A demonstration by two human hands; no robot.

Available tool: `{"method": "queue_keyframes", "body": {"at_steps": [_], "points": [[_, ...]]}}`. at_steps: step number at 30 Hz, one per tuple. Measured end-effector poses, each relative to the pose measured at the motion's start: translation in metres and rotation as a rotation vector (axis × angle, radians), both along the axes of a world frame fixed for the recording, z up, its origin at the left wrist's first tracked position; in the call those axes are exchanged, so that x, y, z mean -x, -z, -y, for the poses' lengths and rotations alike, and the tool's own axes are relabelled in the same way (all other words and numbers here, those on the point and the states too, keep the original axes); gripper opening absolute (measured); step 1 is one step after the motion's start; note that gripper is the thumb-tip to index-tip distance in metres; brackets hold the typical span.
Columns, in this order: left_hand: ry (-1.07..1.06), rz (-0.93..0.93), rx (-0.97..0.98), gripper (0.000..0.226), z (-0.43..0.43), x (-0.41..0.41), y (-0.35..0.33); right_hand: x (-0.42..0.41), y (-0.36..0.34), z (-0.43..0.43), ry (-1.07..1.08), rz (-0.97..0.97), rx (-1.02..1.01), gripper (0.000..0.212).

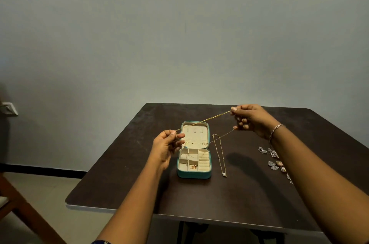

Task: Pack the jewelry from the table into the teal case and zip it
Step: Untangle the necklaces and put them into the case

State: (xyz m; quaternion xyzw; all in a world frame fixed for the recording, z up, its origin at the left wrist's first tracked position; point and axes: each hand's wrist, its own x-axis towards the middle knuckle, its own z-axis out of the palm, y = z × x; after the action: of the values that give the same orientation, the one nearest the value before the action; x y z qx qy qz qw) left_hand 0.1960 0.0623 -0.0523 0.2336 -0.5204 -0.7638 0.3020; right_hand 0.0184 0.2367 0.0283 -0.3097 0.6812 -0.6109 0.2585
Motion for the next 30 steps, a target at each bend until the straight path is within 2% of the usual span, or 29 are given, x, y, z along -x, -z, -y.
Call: {"method": "queue_keyframes", "body": {"at_steps": [7,14,20,27,30], "points": [[-0.036,0.063,0.040,0.012,-0.005,0.003,0.007,-0.007,-0.033,0.009,-0.056,-0.183,-0.015,0.016],[-0.048,0.043,-0.040,0.016,-0.006,0.004,0.002,-0.018,-0.048,0.019,-0.066,-0.292,-0.049,0.016],[-0.041,-0.029,-0.073,0.019,-0.001,0.004,-0.005,-0.017,-0.025,0.020,-0.062,-0.226,-0.061,0.016],[-0.049,0.060,0.133,0.020,-0.001,0.006,-0.013,-0.018,0.013,0.024,-0.010,-0.166,-0.105,0.017],[-0.041,0.088,0.154,0.022,-0.002,0.006,-0.016,-0.018,0.021,0.026,0.021,-0.120,-0.100,0.019]]}}
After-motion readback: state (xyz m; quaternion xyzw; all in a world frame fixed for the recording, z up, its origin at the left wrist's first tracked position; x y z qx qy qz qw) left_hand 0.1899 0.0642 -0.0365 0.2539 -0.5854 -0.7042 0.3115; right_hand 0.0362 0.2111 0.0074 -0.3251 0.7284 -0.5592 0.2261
